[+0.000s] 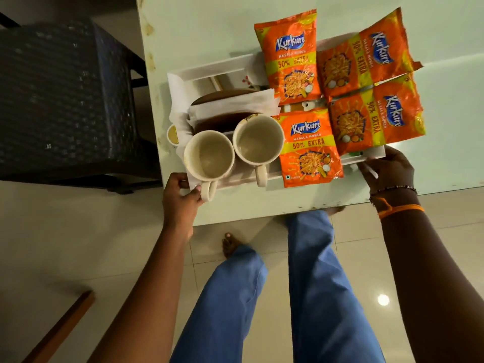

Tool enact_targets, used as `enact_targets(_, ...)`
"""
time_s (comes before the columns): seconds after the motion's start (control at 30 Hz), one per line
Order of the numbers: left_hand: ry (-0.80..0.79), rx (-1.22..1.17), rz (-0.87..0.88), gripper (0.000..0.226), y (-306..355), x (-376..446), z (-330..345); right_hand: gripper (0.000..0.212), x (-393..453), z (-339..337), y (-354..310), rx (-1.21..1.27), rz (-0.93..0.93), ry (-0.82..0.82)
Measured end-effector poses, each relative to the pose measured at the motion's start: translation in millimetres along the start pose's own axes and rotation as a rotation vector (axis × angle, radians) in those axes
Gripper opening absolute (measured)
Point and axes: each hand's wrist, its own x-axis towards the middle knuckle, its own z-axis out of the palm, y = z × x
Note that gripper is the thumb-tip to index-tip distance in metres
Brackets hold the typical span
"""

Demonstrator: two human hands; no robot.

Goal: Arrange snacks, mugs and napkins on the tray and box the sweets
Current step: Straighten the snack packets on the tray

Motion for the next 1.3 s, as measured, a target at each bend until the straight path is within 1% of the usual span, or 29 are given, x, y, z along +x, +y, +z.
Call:
enact_targets(0.03,0.005,0.013,0.011,0.026,3.3,-0.2,3.3,0.033,4.3,-1.6,0.7,0.013,-0.010,0.022)
enact_targets(0.1,0.012,0.037,0.036,0.026,11.3,0.5,13.3,0.033,6.8,-5.0,-6.8,0.110,0.030,0.037)
enact_targets(0.17,0.005,0.063,0.042,0.030,22.2,0.8,30.8,0.037,14.6,-14.8,-20.5,0.153,0.050,0.049)
enact_targets(0.27,-0.016,0.080,0.058,0.035,38.9,2.3,67.1,0.031,38.1,-37.6,-42.3,0.260,0.054,0.058)
enact_targets(0.4,-0.040,0.061,0.074,0.025,61.6,6.2,130.1,0.032,81.8,-71.9,-74.5,0.309,0.050,0.085)
enact_targets(0.5,-0.047,0.055,0.047,0.027,76.6,8.5,173.7,0.029,112.9,-93.8,-95.8,0.315,0.051,0.080)
enact_targets(0.57,-0.051,0.051,0.039,0.027,85.0,10.1,199.3,0.030,132.4,-105.2,-106.2,0.320,0.057,0.070)
enact_targets(0.67,-0.042,0.074,0.041,0.027,95.2,13.7,227.2,0.028,160.1,-114.9,-115.6,0.321,0.059,0.066)
enact_targets(0.83,-0.016,0.121,0.011,0.030,105.2,20.5,250.6,0.030,186.1,-117.4,-130.2,0.315,0.061,0.045)
enact_targets(0.97,0.007,0.165,0.012,0.032,110.0,21.5,255.2,0.029,190.7,-116.3,-131.6,0.322,0.076,0.030)
enact_targets(1.07,0.005,0.111,0.000,0.035,117.5,14.3,258.7,0.028,191.7,-116.7,-131.5,0.318,0.079,0.015)
enact_targets(1.17,0.022,0.025,-0.034,0.034,118.2,7.7,262.9,0.028,193.4,-117.6,-128.8,0.294,0.063,0.004)
enact_targets(1.3,0.037,-0.143,-0.179,0.032,117.6,-1.8,270.4,0.031,189.4,-122.6,-131.9,0.225,0.073,-0.019)
